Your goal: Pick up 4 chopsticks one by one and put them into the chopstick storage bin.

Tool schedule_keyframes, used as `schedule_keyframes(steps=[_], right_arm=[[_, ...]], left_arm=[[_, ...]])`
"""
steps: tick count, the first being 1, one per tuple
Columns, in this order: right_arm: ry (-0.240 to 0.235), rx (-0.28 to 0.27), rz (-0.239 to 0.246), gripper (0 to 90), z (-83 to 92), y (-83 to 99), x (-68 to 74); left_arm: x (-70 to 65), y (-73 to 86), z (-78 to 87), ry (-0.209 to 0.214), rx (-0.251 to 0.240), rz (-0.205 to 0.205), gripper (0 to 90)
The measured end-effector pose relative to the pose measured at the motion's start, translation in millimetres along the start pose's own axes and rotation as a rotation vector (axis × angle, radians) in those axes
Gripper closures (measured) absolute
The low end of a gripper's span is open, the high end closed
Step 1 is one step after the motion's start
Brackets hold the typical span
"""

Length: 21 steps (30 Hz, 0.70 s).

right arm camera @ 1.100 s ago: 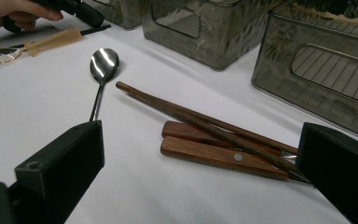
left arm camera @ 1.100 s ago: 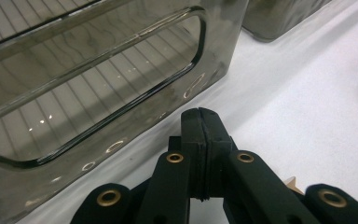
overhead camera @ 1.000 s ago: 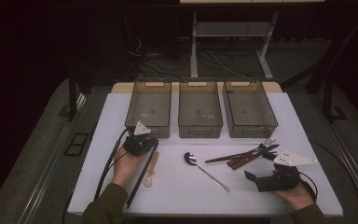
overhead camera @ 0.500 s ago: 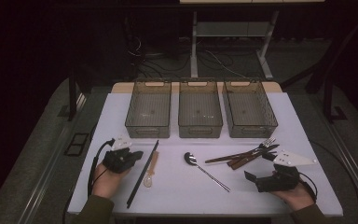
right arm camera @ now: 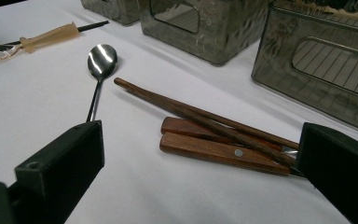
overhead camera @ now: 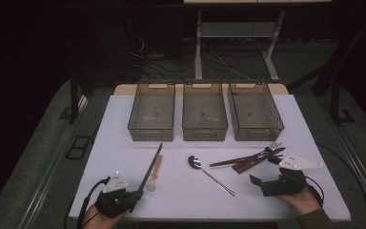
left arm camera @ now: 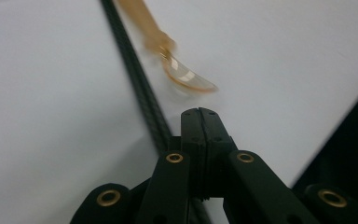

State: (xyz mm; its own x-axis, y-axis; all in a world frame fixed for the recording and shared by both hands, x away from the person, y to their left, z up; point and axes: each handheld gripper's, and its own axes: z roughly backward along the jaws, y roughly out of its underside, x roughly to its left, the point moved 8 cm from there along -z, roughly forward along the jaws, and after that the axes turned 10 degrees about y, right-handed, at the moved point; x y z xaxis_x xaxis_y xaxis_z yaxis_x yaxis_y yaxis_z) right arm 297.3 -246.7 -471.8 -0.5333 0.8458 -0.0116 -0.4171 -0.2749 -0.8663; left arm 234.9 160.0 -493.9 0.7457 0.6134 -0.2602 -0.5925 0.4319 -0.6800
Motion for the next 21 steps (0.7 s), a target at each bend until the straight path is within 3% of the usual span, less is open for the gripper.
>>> schedule_keyframes(steps=[2,8,21], right_arm=[[0.0,0.001,-0.001,0.5,0.1,0.0,0.3],[0.002,0.001,0.0,0.5,0.2,0.0,0.1],[0.009,0.002,-0.002,0.5,0.6,0.7,-1.3]], left_arm=[[-2.8,2.3,-1.4,-0.018,0.024,-0.014,89.6],[-0.4,4.1,-4.7,-0.011,0.045,0.0,89.6],[3.6,4.6,-2.7,-0.047,0.066,-0.008,89.7]])
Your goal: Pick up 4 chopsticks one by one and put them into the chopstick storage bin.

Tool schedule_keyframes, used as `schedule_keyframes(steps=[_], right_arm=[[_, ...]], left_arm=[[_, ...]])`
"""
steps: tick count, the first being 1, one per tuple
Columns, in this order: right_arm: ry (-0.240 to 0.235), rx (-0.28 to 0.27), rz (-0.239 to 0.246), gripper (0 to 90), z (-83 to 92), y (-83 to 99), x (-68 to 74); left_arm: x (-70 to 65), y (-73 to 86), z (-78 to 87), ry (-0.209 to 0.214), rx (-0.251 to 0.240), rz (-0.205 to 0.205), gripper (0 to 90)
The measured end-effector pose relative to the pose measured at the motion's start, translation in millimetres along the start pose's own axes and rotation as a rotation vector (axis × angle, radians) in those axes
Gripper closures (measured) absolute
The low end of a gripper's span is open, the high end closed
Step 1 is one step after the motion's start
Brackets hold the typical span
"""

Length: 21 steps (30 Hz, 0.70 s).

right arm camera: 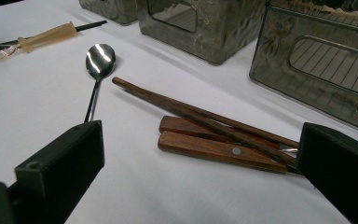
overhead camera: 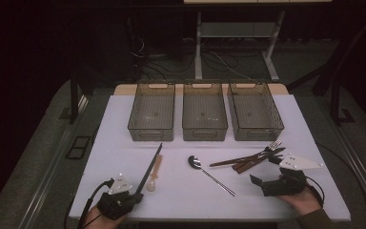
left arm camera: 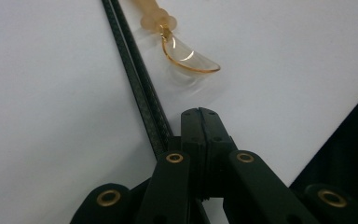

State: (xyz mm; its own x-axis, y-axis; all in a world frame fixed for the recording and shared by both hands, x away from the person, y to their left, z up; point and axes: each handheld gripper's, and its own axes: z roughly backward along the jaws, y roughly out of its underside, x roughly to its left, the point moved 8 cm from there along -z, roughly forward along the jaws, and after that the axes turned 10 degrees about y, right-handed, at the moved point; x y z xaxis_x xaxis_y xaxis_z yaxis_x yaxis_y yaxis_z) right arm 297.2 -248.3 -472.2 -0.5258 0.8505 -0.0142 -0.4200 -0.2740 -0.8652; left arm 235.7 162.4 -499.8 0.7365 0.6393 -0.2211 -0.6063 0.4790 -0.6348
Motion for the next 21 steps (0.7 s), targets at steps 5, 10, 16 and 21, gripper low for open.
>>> schedule_keyframes(steps=[5,10,16,21], right_arm=[[0.0,-0.002,-0.001,0.5,0.2,-0.1,-0.4],[0.0,-0.004,-0.001,0.5,0.5,-0.3,-0.8],[0.001,-0.003,0.002,0.5,0.4,-0.3,-0.3],[0.001,-0.004,0.001,0.5,0.5,-0.4,-0.3]], left_arm=[[4.6,0.5,2.0,-0.023,0.0,0.003,89.7],[12.1,1.6,5.8,-0.056,0.005,0.006,89.7],[19.2,2.2,8.6,-0.075,0.003,0.011,89.7],[25.0,2.0,10.1,-0.083,-0.001,0.021,89.7]])
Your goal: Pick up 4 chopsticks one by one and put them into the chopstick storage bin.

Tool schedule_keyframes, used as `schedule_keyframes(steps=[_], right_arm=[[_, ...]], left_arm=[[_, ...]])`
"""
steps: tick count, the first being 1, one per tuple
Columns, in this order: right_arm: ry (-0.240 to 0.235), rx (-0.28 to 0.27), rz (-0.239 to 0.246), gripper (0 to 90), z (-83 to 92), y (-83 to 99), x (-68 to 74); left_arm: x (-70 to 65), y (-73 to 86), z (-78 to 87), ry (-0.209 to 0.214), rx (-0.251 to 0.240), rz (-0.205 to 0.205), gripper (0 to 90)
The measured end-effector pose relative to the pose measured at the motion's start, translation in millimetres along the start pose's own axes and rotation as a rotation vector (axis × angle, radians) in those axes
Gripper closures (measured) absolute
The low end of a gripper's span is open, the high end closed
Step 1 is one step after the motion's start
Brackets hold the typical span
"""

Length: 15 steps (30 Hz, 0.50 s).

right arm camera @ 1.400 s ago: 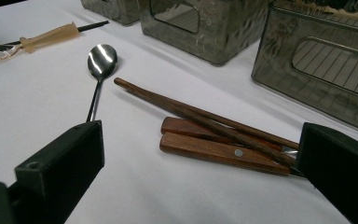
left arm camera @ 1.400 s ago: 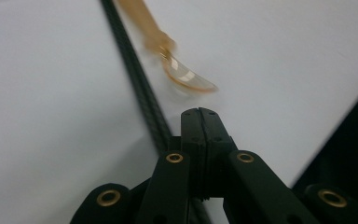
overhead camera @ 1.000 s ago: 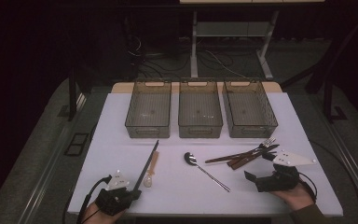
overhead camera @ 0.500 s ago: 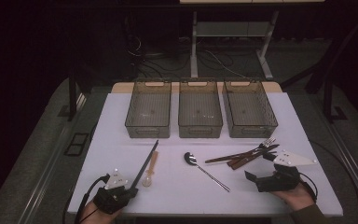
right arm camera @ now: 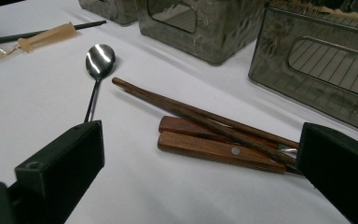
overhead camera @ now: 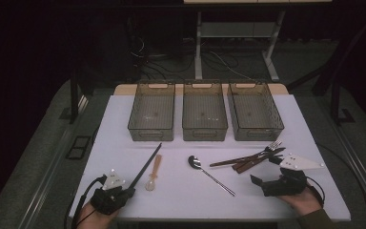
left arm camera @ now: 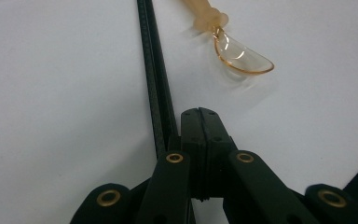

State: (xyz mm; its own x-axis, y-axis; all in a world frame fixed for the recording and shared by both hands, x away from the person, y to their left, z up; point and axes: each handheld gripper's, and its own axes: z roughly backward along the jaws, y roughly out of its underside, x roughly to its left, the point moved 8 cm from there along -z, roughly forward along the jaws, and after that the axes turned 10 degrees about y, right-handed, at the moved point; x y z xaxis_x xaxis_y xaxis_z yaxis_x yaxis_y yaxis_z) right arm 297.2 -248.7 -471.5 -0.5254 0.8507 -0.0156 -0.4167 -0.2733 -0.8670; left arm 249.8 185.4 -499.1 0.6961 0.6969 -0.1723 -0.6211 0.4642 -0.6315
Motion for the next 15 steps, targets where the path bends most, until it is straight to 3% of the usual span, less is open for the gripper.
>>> schedule_keyframes(steps=[8,15], right_arm=[[0.0,0.001,0.003,0.5,0.3,-0.1,0.2],[-0.001,0.002,0.004,0.5,0.2,0.1,0.6]], left_arm=[[8.5,0.0,2.3,-0.023,0.003,-0.002,89.7],[20.4,0.0,5.0,-0.043,-0.009,0.022,89.7]])
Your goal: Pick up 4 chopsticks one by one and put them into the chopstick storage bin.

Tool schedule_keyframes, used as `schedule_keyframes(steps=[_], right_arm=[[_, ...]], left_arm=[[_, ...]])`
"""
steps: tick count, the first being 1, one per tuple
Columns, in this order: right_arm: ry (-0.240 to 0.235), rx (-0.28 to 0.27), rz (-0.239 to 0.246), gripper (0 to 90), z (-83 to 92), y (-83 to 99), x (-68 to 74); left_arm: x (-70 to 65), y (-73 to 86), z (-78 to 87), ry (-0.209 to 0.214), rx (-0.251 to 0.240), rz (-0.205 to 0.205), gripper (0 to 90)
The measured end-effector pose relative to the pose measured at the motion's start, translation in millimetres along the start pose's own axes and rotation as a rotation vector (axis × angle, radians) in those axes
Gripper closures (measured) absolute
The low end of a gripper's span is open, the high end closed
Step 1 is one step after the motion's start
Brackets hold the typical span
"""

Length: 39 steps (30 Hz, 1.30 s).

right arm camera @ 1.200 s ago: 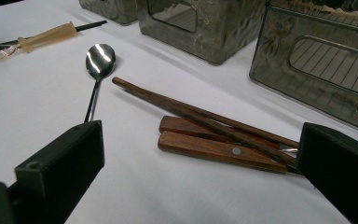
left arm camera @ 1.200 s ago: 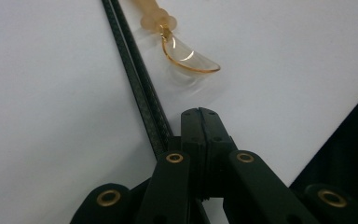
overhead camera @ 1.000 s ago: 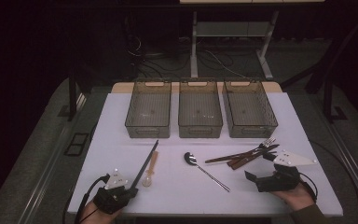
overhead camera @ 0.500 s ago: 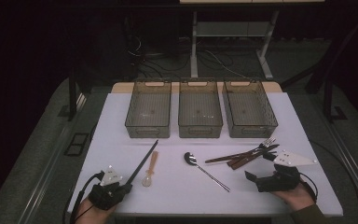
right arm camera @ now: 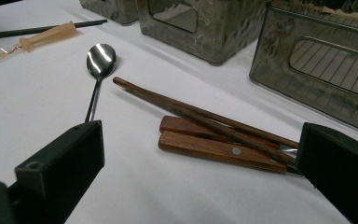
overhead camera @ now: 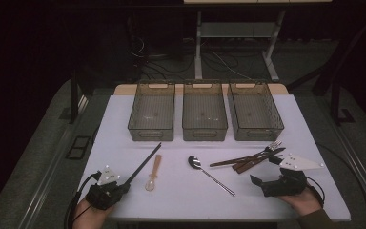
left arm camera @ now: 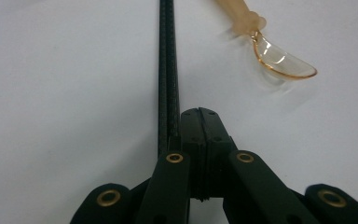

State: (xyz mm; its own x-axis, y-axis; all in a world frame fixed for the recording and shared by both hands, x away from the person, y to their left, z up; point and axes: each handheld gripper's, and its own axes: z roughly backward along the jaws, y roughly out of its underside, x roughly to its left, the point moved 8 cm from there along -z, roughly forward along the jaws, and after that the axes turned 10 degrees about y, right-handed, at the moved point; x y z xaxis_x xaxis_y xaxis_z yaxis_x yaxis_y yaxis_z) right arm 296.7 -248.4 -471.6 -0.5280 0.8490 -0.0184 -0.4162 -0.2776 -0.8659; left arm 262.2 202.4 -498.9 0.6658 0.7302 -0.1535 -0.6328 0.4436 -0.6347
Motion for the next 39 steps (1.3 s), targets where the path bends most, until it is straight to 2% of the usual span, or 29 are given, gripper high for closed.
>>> schedule_keyframes(steps=[17,20,34,39], right_arm=[[0.002,0.001,-0.002,0.5,-0.2,0.0,0.0],[0.002,0.001,-0.002,0.5,-0.1,0.0,0.0],[-0.005,0.005,0.006,0.5,-0.8,0.3,1.2],[-0.007,0.005,0.003,0.5,1.4,0.5,0.2]], left_arm=[[12.7,0.1,3.1,-0.047,-0.005,0.001,89.7],[16.7,1.1,5.1,-0.067,-0.007,0.005,89.7],[17.3,2.2,5.5,-0.064,-0.016,0.008,89.7],[11.7,1.1,7.4,-0.03,-0.039,0.001,89.6]])
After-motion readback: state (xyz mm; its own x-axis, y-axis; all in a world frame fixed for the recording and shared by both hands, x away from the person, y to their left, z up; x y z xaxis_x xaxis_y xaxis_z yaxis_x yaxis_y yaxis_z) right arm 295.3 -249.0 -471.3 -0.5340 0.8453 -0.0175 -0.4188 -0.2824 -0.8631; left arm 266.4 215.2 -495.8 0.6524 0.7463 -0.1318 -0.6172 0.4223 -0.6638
